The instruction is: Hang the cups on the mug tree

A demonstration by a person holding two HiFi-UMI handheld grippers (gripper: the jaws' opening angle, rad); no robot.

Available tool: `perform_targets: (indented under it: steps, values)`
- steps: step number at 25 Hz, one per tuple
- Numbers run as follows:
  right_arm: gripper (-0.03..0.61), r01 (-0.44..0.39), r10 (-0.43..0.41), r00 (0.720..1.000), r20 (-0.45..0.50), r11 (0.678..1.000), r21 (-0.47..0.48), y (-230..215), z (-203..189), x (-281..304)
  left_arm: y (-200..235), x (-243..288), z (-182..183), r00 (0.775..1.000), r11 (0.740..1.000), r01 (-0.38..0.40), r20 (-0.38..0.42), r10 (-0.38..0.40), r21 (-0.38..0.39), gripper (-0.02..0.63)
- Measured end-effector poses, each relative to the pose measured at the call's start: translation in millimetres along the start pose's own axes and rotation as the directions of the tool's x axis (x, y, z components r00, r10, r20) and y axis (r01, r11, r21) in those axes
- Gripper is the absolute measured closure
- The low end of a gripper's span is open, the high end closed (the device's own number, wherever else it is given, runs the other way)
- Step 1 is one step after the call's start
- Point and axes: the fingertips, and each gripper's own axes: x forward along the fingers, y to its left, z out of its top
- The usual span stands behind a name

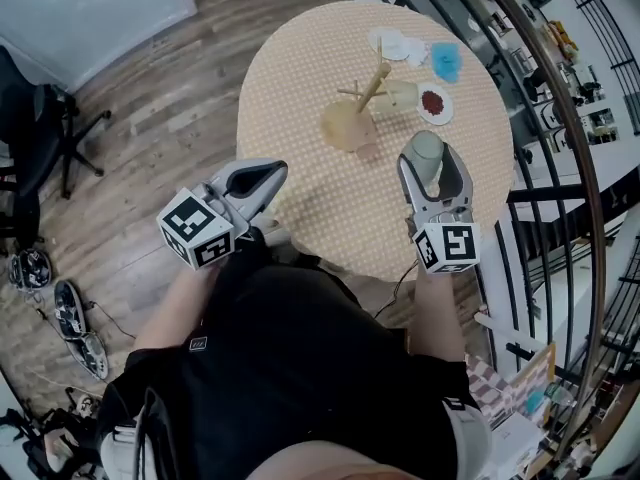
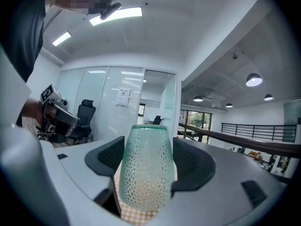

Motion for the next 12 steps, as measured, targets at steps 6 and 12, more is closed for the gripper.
perform_targets:
  steps: [6,12]
  values:
    - [0.249,0.044,-0.044,0.999,0.019,0.999,-0.002,43,22,35,51,-17,14,0.998,0.997,0.069,-0.006,-0.069,0.02,0.607]
    - [0.249,0.13,-0.13,0.991,0.009,0.991,-0.011,80,37,75,99,-41,38,0.983,0.981,0.175,-0.07,-0.169,0.086,0.607]
